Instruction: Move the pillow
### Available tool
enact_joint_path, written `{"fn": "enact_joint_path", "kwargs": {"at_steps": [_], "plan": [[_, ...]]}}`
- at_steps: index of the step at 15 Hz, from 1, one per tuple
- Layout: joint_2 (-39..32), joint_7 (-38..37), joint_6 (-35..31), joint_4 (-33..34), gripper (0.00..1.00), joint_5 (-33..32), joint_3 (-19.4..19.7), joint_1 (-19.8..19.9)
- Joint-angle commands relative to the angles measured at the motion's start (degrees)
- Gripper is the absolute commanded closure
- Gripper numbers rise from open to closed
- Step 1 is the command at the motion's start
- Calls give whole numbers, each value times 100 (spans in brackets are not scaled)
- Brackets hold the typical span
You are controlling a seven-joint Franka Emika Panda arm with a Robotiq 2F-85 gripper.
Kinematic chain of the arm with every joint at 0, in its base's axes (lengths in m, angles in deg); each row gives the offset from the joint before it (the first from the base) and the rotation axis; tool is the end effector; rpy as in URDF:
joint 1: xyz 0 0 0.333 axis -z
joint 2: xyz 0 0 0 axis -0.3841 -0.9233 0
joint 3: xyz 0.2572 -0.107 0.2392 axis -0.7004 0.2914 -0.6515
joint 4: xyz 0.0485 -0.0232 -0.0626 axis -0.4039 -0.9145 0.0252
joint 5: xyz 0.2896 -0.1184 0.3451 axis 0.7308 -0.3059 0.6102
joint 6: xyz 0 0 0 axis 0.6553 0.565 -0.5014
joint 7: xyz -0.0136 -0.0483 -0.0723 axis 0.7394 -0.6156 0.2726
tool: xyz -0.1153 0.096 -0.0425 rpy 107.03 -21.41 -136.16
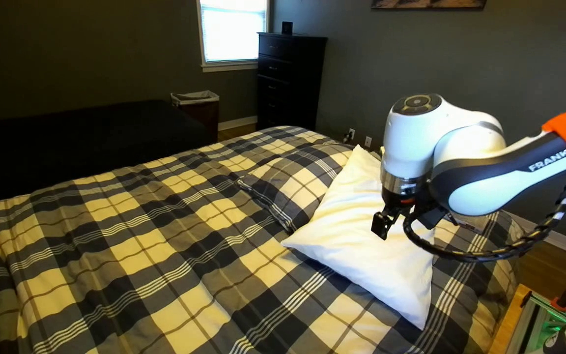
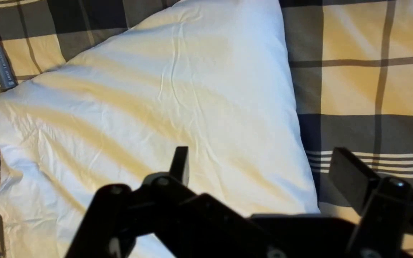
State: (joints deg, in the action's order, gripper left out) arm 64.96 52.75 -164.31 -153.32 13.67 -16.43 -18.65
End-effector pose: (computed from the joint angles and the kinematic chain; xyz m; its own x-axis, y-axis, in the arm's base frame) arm 0.4138 0.0513 0.2456 0.9990 0.0092 0.0432 -0.0057 -0.9431 0.3326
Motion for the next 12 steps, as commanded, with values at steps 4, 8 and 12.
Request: {"fn": "enact_joint_path", "kwargs": {"at_steps": [4,8,12], "plan": [[-1625,-2061,-1327,179,0,-2041,173,-7],[-2298,-3510,-1619,477,0,-3604,162,208],[-3070,-4486,-1547,927,0,-4678,352,138]]}}
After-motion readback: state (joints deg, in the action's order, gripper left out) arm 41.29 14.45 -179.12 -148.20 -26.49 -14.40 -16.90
